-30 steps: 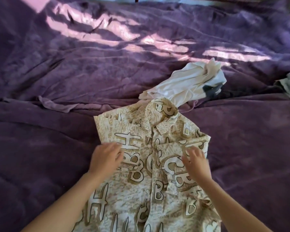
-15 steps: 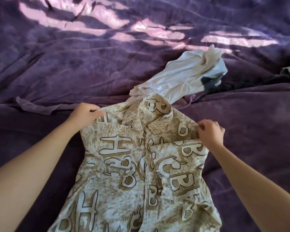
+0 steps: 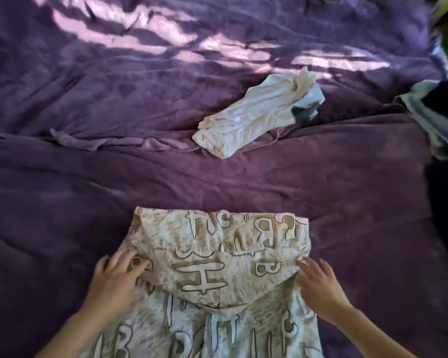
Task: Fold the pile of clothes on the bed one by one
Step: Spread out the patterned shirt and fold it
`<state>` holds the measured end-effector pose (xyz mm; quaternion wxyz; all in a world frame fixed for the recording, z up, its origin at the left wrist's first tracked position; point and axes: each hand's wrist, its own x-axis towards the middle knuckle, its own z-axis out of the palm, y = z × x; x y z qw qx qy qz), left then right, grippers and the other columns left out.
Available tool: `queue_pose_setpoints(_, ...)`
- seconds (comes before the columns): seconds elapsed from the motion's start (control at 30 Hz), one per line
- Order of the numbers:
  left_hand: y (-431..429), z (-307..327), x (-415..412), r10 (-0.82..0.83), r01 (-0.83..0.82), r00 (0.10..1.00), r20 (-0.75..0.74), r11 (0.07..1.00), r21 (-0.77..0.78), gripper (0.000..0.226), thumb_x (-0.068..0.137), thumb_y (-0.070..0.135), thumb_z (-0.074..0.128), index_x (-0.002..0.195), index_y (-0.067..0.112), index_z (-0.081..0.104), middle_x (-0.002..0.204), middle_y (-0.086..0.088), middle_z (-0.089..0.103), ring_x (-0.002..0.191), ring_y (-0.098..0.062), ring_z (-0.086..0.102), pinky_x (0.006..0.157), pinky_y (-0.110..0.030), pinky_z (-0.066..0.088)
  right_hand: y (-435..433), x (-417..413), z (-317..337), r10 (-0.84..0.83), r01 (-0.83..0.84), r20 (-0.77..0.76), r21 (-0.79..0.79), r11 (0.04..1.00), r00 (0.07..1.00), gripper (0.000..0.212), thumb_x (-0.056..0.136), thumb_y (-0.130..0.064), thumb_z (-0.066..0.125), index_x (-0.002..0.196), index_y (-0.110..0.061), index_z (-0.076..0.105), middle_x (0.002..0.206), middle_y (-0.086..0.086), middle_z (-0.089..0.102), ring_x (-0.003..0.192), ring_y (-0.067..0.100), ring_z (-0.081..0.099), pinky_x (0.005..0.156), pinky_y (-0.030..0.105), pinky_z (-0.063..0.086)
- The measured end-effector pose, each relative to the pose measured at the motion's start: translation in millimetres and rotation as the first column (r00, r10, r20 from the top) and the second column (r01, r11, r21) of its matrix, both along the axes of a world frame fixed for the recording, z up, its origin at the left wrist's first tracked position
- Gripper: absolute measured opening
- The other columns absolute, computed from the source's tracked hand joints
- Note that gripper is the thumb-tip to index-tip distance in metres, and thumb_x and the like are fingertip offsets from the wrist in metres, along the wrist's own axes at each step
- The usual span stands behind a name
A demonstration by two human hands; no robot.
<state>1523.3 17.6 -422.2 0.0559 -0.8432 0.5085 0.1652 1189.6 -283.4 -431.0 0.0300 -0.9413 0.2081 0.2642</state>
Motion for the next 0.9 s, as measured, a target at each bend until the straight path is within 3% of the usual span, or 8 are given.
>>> queue_pose_setpoints(0.07, -20.6, 3.6, -2.7, 0.058, -0.057, 0.998, 0.008, 0.991, -0.119, 0.057, 0.049, 0.012, 0.083, 0.103, 0.015, 0.068, 0.106, -0.016, 0.065, 0.106, -0.029, 0.042, 0.071, -0.056, 0.049, 1.0, 29.9, 9.5, -0.049, 0.058, 0.172, -0.048, 0.997, 0.984, 0.013, 0.049, -0.023, 0.067, 0.061, -0.020, 0.069, 0.084, 0.006, 0.071, 0.096, 0.022, 0.045, 0.081, 0.042, 0.041)
queue_pose_setpoints(0.17, -67.4, 14.3, 3.6, 0.034, -0.028, 0.998, 0.052, 0.993, -0.114, 0.061, 0.068, 0.021, 0.074, 0.125, 0.015, 0.052, 0.130, -0.022, 0.052, 0.122, -0.033, 0.035, 0.085, -0.058, 0.044, -8.9, 80.4, 19.9, -0.171, 0.179, 0.155, -0.038, 0.983, 0.973, 0.037, 0.057, -0.019, 0.068, 0.094, -0.013, 0.071, 0.108, 0.015, 0.066, 0.108, 0.031, 0.055, 0.077, 0.045, 0.053)
queue_pose_setpoints(0.3, -128.2, 17.2, 31.6, -0.003, -0.010, 0.999, 0.040, 0.952, 0.307, 0.076, 0.093, 0.035, 0.047, 0.149, 0.028, -0.004, 0.158, -0.007, -0.004, 0.145, -0.026, -0.008, 0.113, -0.053, 0.003, -38.5, 126.5, 13.8, -0.248, 0.248, -0.044, 0.001, 0.969, 0.968, 0.073, 0.091, -0.018, 0.047, 0.151, -0.023, 0.005, 0.159, 0.002, -0.001, 0.146, 0.021, -0.002, 0.116, 0.048, 0.007)
queue_pose_setpoints(0.37, -141.9, 6.5, 50.2, -0.045, 0.025, 0.998, 0.040, 0.915, 0.403, 0.068, 0.095, 0.042, 0.041, 0.149, 0.025, 0.002, 0.156, -0.008, 0.018, 0.145, -0.025, 0.007, 0.112, -0.056, 0.001, -54.1, 136.3, 3.4, -0.293, 0.296, -0.101, 0.012, 0.955, 0.951, 0.078, 0.091, -0.022, 0.050, 0.150, -0.025, -0.001, 0.157, -0.001, 0.012, 0.146, 0.020, 0.005, 0.115, 0.051, 0.003)
queue_pose_setpoints(0.47, -134.3, -2.8, 71.7, -0.110, 0.091, 0.993, 0.028, 0.919, 0.382, 0.034, 0.097, 0.039, 0.038, 0.126, 0.022, 0.045, 0.126, -0.001, 0.058, 0.122, -0.019, 0.050, 0.110, -0.045, 0.019, -66.8, 134.3, -3.0, -0.276, 0.276, -0.143, -0.025, 0.961, 0.950, 0.052, 0.088, -0.017, 0.051, 0.138, -0.016, 0.037, 0.135, 0.002, 0.051, 0.130, 0.021, 0.039, 0.113, 0.046, 0.014)
queue_pose_setpoints(0.57, -120.2, 12.3, 90.4, -0.062, 0.062, 0.998, -0.006, 0.977, 0.204, 0.021, 0.093, 0.030, 0.049, 0.106, 0.017, 0.060, 0.111, -0.005, 0.060, 0.107, -0.026, 0.058, 0.087, -0.034, 0.041, -74.4, 122.4, 10.7, -0.240, 0.244, 0.060, -0.074, 0.967, 0.969, 0.024, 0.086, -0.017, 0.054, 0.109, -0.016, 0.061, 0.115, 0.004, 0.062, 0.112, 0.022, 0.054, 0.098, 0.034, 0.026)
queue_pose_setpoints(0.7, -114.2, 51.8, 114.4, 0.026, -0.025, 1.000, 0.009, 0.997, -0.078, 0.017, 0.089, 0.021, 0.057, 0.100, 0.008, 0.061, 0.100, -0.012, 0.054, 0.090, -0.037, 0.060, 0.068, -0.039, 0.041, -78.1, 112.0, 38.3, -0.141, 0.216, 0.440, -0.125, 0.968, 0.887, 0.018, 0.068, -0.001, 0.073, 0.086, -0.002, 0.067, 0.083, 0.018, 0.064, 0.082, 0.038, 0.064, 0.080, 0.046, 0.041)
queue_pose_setpoints(0.9, -129.7, 93.4, 127.3, 0.091, -0.031, 0.984, 0.155, 0.935, -0.353, 0.016, 0.084, 0.009, 0.064, 0.095, -0.002, 0.064, 0.100, -0.024, 0.056, 0.085, -0.045, 0.058, 0.065, -0.047, 0.041, -86.8, 148.0, 81.0, -0.270, 0.398, 0.499, -0.169, 0.902, 0.823, 0.023, 0.085, -0.009, 0.056, 0.107, -0.003, 0.062, 0.111, 0.018, 0.056, 0.109, 0.036, 0.046, 0.087, 0.043, 0.033)
